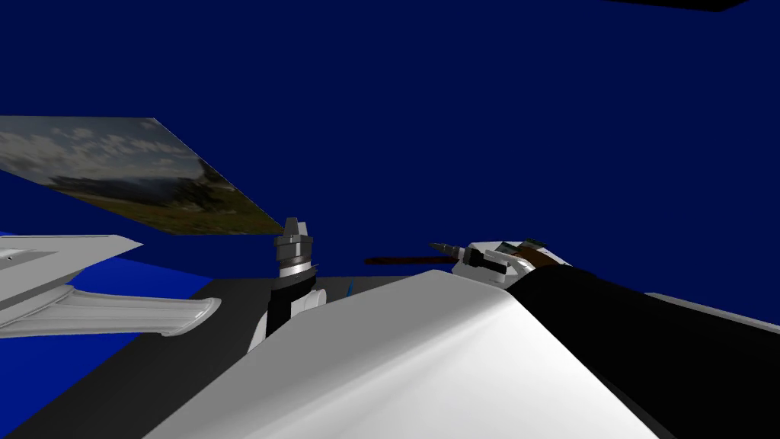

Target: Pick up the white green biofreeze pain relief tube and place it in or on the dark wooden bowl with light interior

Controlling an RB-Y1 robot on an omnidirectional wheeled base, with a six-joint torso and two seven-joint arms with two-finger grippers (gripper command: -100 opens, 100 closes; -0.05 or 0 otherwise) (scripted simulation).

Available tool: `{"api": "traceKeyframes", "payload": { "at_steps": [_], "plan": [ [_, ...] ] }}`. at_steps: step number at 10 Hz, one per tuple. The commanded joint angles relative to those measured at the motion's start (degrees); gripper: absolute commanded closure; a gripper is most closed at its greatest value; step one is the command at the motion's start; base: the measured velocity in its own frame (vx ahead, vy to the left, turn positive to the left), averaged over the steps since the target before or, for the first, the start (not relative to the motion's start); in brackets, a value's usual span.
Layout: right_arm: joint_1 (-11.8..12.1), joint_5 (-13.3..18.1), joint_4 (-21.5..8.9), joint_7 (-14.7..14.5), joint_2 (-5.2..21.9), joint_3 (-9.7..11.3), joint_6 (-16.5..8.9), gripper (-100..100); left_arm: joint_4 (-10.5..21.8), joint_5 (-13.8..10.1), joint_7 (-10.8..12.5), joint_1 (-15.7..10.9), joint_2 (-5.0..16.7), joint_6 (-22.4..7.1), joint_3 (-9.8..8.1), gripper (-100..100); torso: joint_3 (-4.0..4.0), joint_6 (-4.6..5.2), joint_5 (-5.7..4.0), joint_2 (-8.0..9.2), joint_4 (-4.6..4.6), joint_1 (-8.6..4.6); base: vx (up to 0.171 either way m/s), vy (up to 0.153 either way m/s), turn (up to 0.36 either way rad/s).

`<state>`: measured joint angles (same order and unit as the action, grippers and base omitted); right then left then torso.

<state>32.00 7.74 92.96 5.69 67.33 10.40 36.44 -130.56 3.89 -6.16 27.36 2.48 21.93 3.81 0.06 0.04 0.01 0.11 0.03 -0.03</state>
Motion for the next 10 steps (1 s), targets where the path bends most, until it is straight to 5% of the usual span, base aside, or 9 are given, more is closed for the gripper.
{"api": "traceKeyframes", "payload": {
  "at_steps": [1, 10],
  "plan": [
    [0.33, 0.25, -0.25, 0.55, 2.86, 0.03, -0.05, -100, 0.0, 0.0, 0.0, 0.0, 0.0, 0.0, 0.0, 0, 0.0, 0.0, 0.0, 0.0, 0.0, 0.0, 0.002, -0.01, 0.048],
    [2.96, 3.02, -5.84, 3.95, 17.97, 0.35, 2.23, -100, 0.0, 0.0, 0.0, 0.01, 0.0, 0.0, 0.0, 0, 0.02, 0.03, -0.02, 0.03, 0.01, -0.04, -0.005, -0.02, 0.04]
  ]
}}
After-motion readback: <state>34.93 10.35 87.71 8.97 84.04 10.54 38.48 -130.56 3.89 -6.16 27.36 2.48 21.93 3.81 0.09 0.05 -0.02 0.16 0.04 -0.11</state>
